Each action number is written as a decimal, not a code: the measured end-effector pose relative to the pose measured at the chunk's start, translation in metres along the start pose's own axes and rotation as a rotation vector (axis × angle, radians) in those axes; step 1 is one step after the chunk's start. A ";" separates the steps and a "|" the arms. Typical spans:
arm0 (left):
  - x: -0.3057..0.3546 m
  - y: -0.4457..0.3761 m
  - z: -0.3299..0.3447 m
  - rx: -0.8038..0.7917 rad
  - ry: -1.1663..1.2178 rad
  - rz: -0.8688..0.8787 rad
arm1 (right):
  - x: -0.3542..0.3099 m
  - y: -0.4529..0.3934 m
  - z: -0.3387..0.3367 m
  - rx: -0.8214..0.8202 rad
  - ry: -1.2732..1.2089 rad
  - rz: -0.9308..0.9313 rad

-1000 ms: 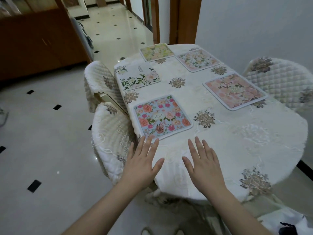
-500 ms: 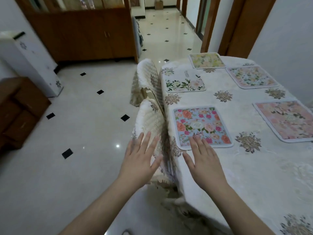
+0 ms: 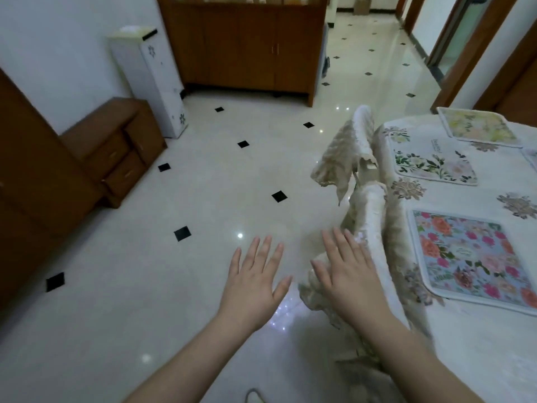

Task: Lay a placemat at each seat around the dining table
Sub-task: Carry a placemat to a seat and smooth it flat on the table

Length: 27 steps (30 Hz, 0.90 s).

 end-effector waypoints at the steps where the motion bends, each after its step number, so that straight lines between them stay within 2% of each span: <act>1: -0.013 0.002 0.000 -0.014 -0.002 -0.008 | -0.017 -0.007 0.002 -0.012 -0.001 -0.019; 4: -0.049 0.006 -0.007 -0.013 0.024 -0.033 | -0.059 -0.023 0.010 -0.037 0.024 -0.075; 6: -0.071 0.004 -0.006 0.060 0.028 -0.040 | -0.079 -0.032 0.015 -0.054 0.040 -0.116; 9: -0.096 0.001 -0.012 0.120 0.067 -0.085 | -0.096 -0.047 0.022 -0.070 0.066 -0.160; 13: -0.115 -0.009 -0.009 0.100 0.091 -0.133 | -0.104 -0.071 0.027 -0.071 0.089 -0.183; 18: -0.116 -0.042 -0.008 -0.004 0.064 -0.121 | -0.097 -0.102 0.031 -0.085 0.100 -0.136; 22: -0.116 -0.094 -0.020 0.018 0.037 -0.094 | -0.074 -0.138 0.036 -0.048 0.077 -0.084; 27: -0.111 -0.172 -0.050 -0.035 0.028 -0.086 | -0.041 -0.202 0.029 -0.018 0.056 0.001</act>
Point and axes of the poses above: each hand's wrist, its own y-axis away from the middle knuckle, its own z-axis out of the palm, x = y × z, the point moved 1 cm from there along -y, towards the middle knuckle, and after that the axes turned 12 degrees about -x, right-handed, at the moved point
